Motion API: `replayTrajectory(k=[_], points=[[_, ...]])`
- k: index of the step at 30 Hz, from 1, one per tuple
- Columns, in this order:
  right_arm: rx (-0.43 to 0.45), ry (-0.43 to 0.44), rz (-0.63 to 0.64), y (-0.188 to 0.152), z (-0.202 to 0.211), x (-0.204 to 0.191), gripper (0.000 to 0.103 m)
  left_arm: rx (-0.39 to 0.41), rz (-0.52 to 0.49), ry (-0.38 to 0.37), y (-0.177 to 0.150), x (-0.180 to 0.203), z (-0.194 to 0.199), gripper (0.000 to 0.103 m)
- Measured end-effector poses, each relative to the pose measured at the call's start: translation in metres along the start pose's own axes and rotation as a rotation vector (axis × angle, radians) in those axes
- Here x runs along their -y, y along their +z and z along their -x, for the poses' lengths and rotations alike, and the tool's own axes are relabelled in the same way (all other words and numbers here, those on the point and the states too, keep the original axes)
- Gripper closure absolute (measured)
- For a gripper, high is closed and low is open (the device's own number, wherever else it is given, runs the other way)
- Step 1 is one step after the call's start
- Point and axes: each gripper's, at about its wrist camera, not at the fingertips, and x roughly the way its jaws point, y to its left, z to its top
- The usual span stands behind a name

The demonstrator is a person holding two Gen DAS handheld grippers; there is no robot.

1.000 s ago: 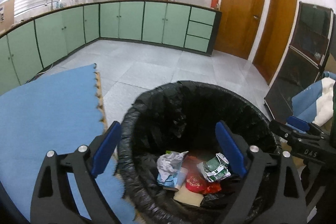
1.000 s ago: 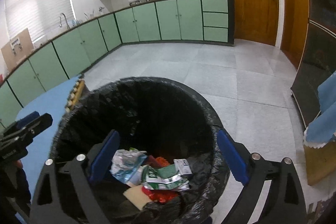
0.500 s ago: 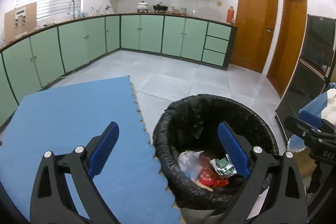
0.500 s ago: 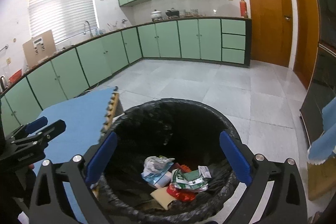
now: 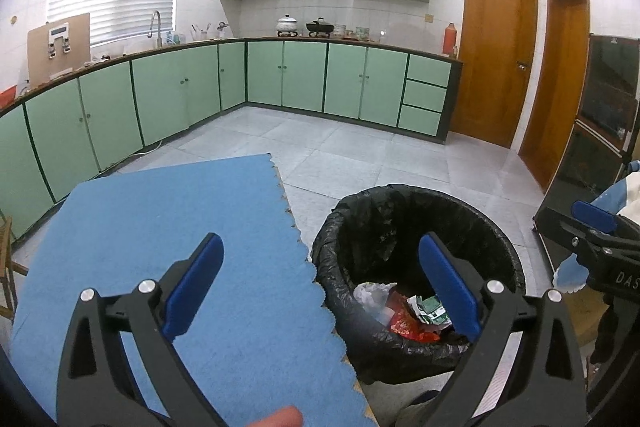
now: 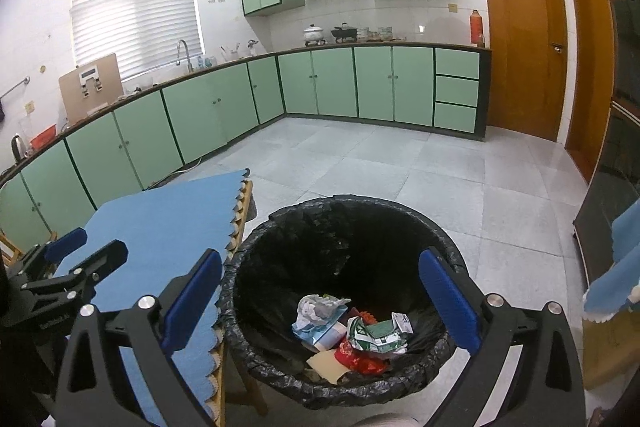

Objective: Collect trash

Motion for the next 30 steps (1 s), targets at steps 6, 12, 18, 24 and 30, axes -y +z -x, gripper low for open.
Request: replayTrajectory(k=[6, 12, 18, 24, 30], points=[[0.005, 0.023, 0.002, -0.002, 0.008, -0.008, 0.006, 0.021, -0.010, 0.009, 0.001, 0.001, 0.015, 0.008], [0.014, 0.031, 0.033, -0.001, 0.013, -0.015, 0.006, 0.042, -0.006, 0.013, 0.002, -0.002, 0.027, 0.008], [0.022, 0.035, 0.042, 0.001, 0.016, -0.019, 0.006, 0.054, -0.009, 0.021, 0.004, -0.004, 0.034, 0.008], [0.022, 0.039, 0.044, 0.000, 0.015, -0.020, 0.006, 0.049, -0.010, 0.028, 0.004, -0.005, 0.035, 0.008], [0.021, 0.040, 0.048, 0.000, 0.014, -0.022, 0.006, 0.049, -0.011, 0.034, 0.003, -0.006, 0.037, 0.008]])
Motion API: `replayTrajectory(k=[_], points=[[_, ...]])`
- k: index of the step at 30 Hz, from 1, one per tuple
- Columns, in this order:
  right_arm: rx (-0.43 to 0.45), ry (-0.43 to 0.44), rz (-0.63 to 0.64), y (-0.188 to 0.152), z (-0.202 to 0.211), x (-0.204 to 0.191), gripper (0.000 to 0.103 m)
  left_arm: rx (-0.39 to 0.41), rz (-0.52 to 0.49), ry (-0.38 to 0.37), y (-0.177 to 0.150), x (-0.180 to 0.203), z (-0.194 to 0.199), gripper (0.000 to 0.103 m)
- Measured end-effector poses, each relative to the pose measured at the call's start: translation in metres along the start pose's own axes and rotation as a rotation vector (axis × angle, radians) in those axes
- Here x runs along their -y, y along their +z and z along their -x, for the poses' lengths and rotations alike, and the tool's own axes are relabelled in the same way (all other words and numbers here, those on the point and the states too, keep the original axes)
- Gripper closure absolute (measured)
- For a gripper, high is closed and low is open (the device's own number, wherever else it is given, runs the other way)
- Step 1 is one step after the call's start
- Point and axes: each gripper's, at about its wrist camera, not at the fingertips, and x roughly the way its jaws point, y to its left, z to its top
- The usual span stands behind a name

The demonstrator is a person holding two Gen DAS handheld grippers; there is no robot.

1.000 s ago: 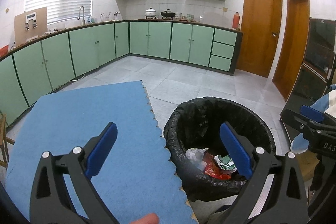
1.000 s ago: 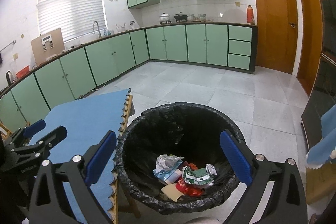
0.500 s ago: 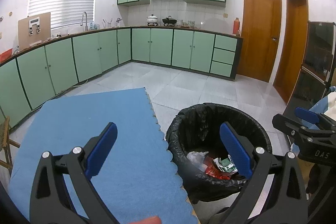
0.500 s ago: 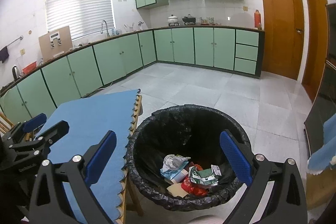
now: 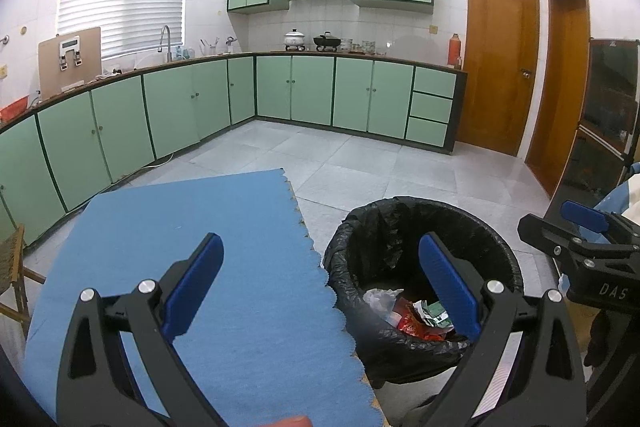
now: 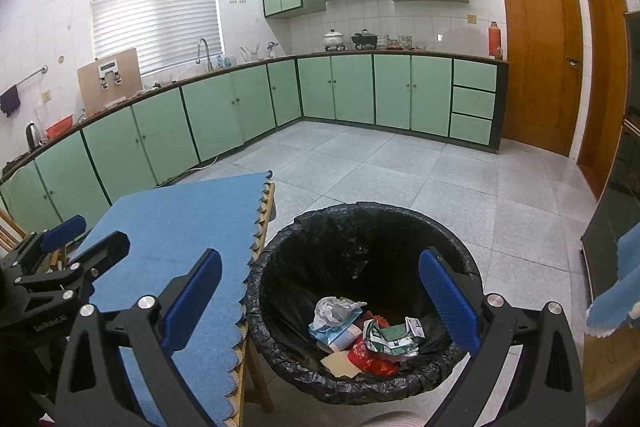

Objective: Collect trash

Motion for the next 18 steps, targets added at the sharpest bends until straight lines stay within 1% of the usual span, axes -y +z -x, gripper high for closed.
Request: replayTrajectory(k=[18], points=[[0.001, 0.001, -0.001, -0.0016, -0.0028, 0.0004, 0.006, 0.002, 0.000, 0.000, 0.0000, -0.0007, 0.0005, 0.008]])
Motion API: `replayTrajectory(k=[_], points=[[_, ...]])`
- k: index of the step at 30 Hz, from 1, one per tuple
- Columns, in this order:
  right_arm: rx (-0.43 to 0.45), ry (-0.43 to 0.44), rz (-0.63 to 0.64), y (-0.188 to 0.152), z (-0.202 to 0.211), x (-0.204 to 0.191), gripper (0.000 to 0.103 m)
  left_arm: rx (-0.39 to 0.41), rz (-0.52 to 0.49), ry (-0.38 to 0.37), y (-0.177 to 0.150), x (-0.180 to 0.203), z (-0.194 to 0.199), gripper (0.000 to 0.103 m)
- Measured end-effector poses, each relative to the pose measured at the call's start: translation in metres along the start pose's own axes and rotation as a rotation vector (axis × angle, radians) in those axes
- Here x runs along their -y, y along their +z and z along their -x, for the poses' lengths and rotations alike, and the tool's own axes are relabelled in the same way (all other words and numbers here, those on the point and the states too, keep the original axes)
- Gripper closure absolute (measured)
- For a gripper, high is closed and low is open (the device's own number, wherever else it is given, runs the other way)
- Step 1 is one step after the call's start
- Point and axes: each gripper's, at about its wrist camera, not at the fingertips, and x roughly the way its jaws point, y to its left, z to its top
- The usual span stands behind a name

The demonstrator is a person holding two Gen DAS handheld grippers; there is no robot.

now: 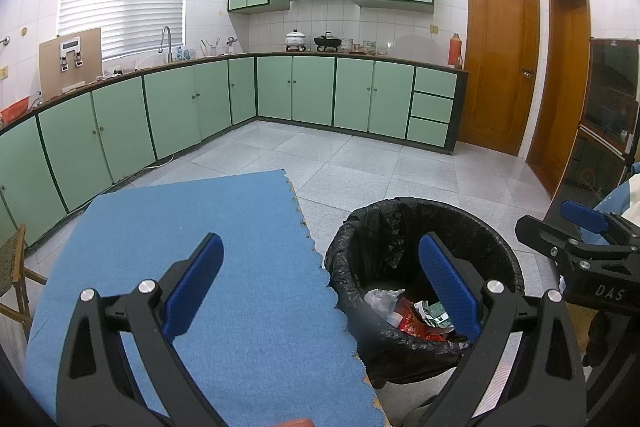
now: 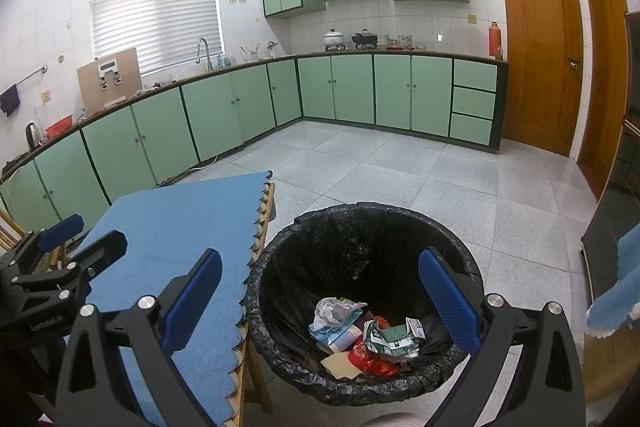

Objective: Collect trash

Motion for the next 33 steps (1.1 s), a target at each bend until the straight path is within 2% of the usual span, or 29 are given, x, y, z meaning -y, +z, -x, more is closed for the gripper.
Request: replayTrajectory(k=[33], points=[[-0.002, 0.001, 0.004, 0.0006, -0.0022, -0.0005, 0.006, 0.003, -0.002, 0.003, 0.0024, -0.0008, 0.0014, 0.008]])
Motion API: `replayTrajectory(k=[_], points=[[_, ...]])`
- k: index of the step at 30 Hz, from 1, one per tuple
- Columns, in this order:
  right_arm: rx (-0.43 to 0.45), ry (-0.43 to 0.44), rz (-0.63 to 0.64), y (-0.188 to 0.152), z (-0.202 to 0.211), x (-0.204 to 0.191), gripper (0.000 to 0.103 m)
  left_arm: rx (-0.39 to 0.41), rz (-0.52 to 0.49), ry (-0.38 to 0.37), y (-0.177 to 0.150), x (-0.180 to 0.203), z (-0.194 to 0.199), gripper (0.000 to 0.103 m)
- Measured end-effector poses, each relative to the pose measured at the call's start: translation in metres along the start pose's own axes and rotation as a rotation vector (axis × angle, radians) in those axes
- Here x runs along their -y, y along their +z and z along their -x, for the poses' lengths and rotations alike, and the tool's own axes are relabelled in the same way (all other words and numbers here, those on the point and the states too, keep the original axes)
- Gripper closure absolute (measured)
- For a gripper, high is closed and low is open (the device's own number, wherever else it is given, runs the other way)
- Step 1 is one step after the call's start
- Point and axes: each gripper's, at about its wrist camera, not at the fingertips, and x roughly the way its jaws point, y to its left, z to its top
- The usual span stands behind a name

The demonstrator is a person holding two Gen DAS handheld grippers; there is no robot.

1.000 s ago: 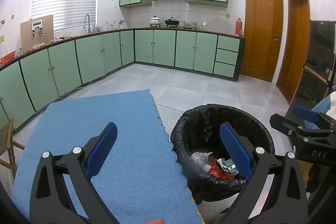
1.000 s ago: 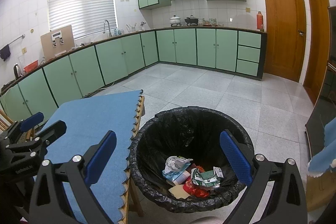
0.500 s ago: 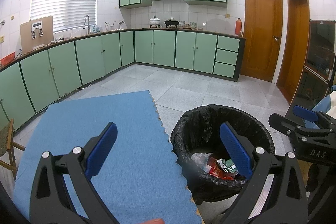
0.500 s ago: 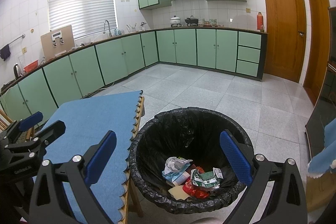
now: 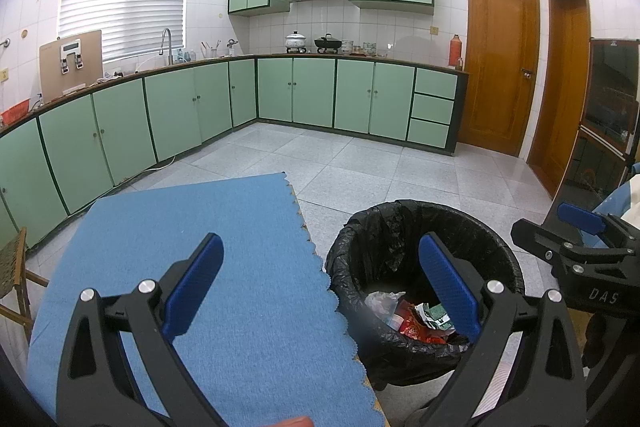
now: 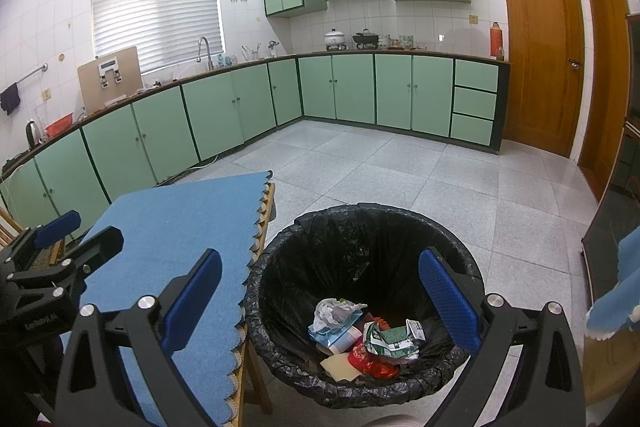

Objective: Collect trash

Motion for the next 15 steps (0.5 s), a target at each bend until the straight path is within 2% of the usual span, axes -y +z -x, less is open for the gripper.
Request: replayTrajectory(k=[15], points=[[-0.005, 0.003, 0.002, -0.0021, -0.0034, -0.0005, 0.006, -0.006, 0.002, 0.002, 0.0034, -0.0032, 0.0002, 0.008]])
